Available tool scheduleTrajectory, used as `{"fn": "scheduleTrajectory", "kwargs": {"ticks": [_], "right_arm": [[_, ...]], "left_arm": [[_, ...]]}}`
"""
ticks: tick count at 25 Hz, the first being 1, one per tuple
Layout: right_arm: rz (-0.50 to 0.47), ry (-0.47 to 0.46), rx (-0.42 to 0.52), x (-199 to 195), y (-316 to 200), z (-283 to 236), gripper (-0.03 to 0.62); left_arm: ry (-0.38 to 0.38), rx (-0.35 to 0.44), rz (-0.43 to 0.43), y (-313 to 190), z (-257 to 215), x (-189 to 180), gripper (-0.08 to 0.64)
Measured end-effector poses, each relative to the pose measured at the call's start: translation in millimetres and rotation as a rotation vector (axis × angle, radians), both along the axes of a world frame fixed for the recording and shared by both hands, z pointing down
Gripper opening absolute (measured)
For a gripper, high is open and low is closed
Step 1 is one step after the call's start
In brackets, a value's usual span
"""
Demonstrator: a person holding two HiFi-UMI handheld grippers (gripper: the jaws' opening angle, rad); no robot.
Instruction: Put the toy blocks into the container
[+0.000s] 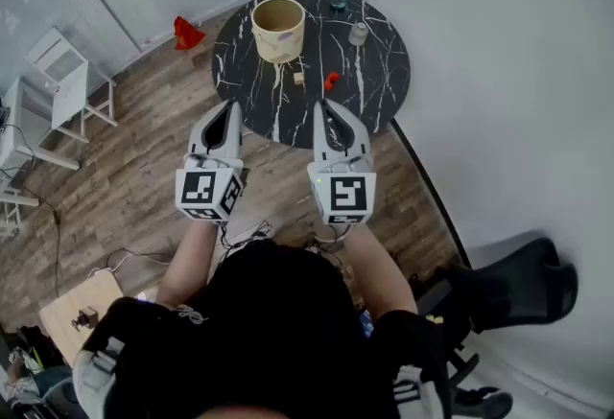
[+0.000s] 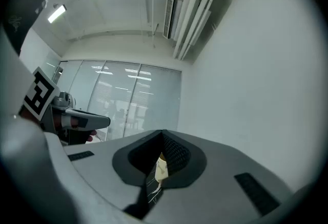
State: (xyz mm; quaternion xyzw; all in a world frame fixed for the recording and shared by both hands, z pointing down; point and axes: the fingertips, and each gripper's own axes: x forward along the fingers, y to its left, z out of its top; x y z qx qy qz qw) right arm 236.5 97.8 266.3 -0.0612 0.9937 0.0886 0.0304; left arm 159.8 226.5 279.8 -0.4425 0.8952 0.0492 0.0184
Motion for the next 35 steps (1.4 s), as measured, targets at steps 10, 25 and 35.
{"fn": "scheduleTrajectory", "kwargs": {"ticks": [10, 25, 35], "right_arm": [[0.012, 0.029, 0.007, -25.7, 19.1, 16.4, -0.003], [0.027, 0.108, 0.006, -90.1, 15.9, 51.4, -0.003], [-0.023, 0.106, -0.007, -194.0, -72.5, 48.7, -0.003]], "left_arm": [[0.034, -0.028, 0.068, 21.8, 23.5, -16.4, 0.000], [0.109, -0.035, 0.130, 13.9, 57.1, -85.3, 0.000], [0.126, -0.106, 0.123, -74.8, 71.6, -182.9, 0.000]]}}
